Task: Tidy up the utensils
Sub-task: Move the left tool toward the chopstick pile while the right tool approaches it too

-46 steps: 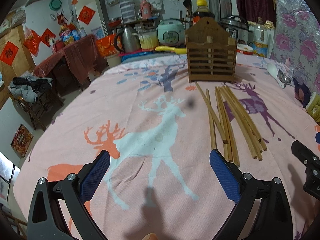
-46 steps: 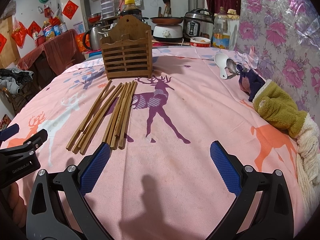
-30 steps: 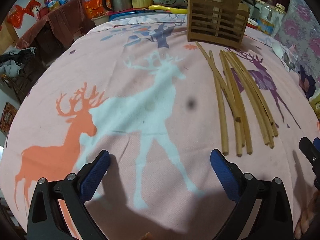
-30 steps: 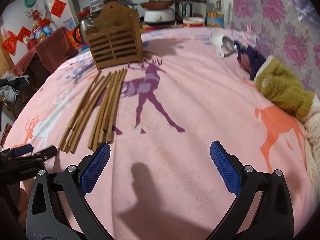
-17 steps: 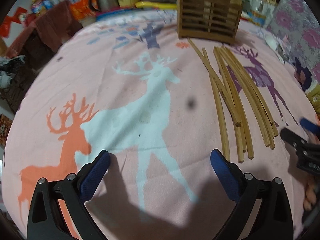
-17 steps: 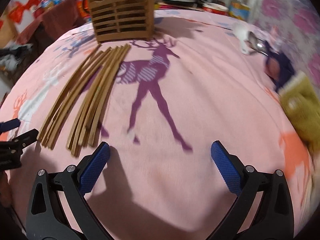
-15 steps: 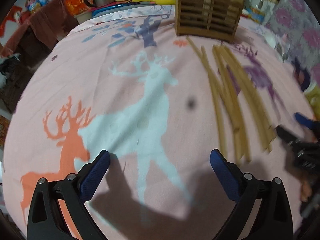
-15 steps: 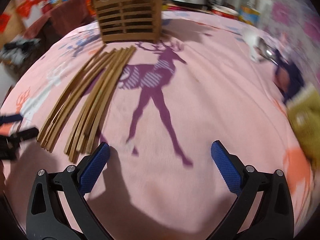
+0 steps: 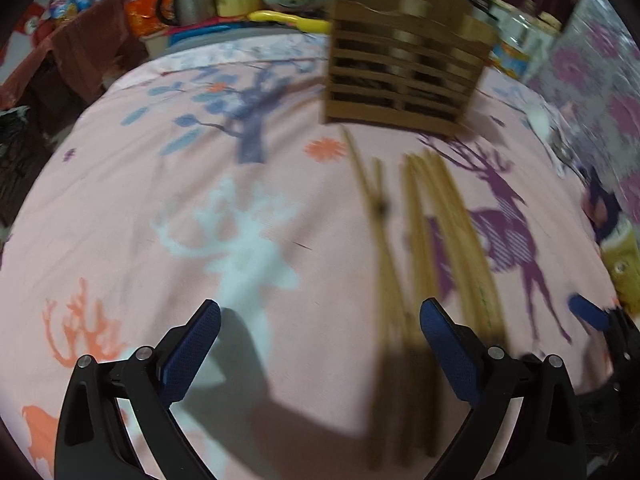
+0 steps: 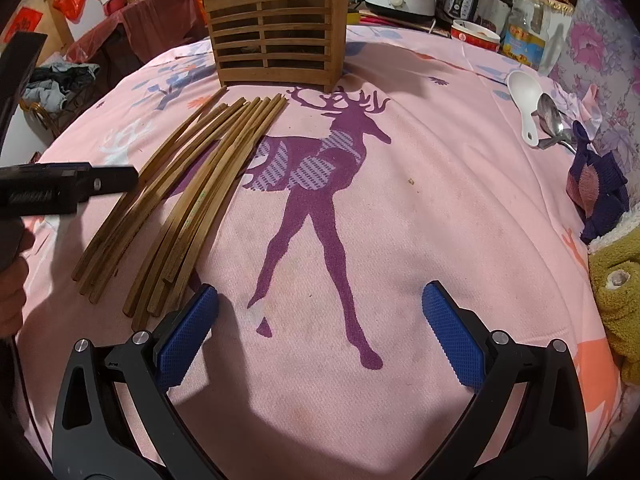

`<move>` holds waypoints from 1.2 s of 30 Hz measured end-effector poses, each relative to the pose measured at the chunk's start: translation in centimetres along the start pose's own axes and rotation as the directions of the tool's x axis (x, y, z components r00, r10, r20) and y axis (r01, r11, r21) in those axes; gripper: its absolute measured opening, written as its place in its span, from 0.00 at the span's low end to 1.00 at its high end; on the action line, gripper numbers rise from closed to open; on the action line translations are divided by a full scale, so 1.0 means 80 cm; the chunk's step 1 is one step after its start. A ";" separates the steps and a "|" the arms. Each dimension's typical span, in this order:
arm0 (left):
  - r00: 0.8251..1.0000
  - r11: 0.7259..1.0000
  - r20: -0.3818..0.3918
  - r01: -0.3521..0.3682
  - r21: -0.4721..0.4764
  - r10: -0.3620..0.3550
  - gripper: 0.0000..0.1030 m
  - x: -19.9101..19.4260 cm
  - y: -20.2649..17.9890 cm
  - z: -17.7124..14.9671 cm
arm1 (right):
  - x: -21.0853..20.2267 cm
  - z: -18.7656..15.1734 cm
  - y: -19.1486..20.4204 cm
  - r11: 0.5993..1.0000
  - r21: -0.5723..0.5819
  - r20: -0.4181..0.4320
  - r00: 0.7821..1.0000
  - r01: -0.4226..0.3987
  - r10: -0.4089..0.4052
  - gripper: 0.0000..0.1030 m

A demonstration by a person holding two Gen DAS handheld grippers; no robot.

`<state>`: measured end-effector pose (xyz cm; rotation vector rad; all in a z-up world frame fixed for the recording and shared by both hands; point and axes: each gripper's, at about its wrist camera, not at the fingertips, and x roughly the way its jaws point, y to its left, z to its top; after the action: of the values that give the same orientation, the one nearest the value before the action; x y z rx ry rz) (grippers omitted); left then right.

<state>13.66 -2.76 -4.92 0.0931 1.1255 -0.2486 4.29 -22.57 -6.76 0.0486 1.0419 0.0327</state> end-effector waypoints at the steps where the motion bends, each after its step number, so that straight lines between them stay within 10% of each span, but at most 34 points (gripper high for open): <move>1: 0.999 0.999 0.014 -0.040 0.004 0.040 0.95 0.001 0.008 0.001 | 0.000 0.000 -0.001 1.000 0.000 0.000 1.000 0.000 0.000 0.95; 4: 0.987 0.987 -0.011 -0.158 -0.015 0.158 0.95 0.015 0.043 0.000 | 0.000 0.000 0.000 1.000 0.000 0.000 1.000 0.000 0.000 0.95; 11: 0.997 0.990 0.037 0.072 -0.125 -0.068 0.94 -0.010 0.062 0.006 | 0.000 0.000 0.001 1.000 0.001 0.001 1.000 -0.001 0.001 0.95; 17: 1.000 1.000 -0.001 -0.002 0.023 0.002 0.94 0.014 -0.010 0.023 | 0.000 0.000 0.000 1.000 0.001 0.001 1.000 -0.002 0.002 0.95; 28: 0.999 0.987 0.034 0.019 -0.159 -0.014 0.94 0.006 0.076 0.010 | 0.000 0.000 -0.001 1.000 0.001 0.002 1.000 -0.001 0.001 0.95; 32: 0.995 0.994 0.038 0.095 -0.055 -0.093 0.94 -0.001 0.029 0.013 | 0.000 -0.001 0.000 1.000 0.001 0.002 1.000 -0.002 0.002 0.95; 36: 1.000 0.999 0.016 0.004 0.044 -0.005 0.94 0.016 -0.008 0.014 | 0.001 0.000 -0.001 1.000 0.001 0.002 1.000 -0.002 0.002 0.95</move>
<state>15.01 -3.75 -5.56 0.1275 1.1046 -0.2781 4.30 -22.65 -6.83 0.0508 1.0396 0.0337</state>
